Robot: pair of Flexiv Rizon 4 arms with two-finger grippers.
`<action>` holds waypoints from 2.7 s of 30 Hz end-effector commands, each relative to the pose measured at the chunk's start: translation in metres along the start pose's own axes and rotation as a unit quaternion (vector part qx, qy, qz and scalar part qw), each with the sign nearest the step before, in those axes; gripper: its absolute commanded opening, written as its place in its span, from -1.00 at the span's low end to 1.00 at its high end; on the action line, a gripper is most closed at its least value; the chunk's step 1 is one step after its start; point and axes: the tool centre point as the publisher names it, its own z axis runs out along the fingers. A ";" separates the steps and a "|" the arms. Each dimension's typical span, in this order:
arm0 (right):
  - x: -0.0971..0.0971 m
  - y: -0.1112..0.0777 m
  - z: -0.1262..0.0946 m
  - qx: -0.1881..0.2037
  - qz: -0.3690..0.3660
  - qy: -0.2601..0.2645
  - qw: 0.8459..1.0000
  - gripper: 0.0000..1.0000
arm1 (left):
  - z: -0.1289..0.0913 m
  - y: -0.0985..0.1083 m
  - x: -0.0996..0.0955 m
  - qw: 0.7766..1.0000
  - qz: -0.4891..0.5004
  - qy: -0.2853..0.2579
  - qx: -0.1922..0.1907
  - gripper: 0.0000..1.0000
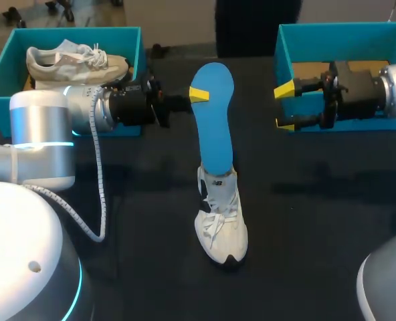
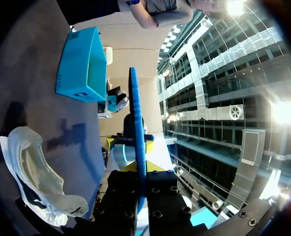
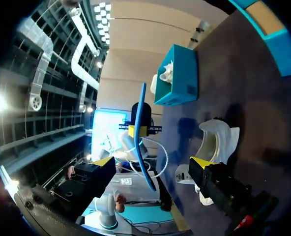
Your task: Take the shoe out of the shoebox, open the shoe tongue, remove and reinsert the insole, then place the shoe into the shoebox
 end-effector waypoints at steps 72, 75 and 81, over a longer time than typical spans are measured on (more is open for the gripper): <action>0.002 0.004 0.001 0.003 0.000 -0.004 1.000 1.00 | -0.028 -0.043 0.051 0.369 0.922 -0.069 -0.098 -1.00; 0.002 0.004 0.001 0.003 0.000 -0.004 1.000 1.00 | -0.028 -0.043 0.051 0.369 0.922 -0.069 -0.098 -1.00; 0.002 0.004 0.001 0.003 0.000 -0.004 1.000 1.00 | -0.028 -0.043 0.051 0.369 0.922 -0.069 -0.098 -1.00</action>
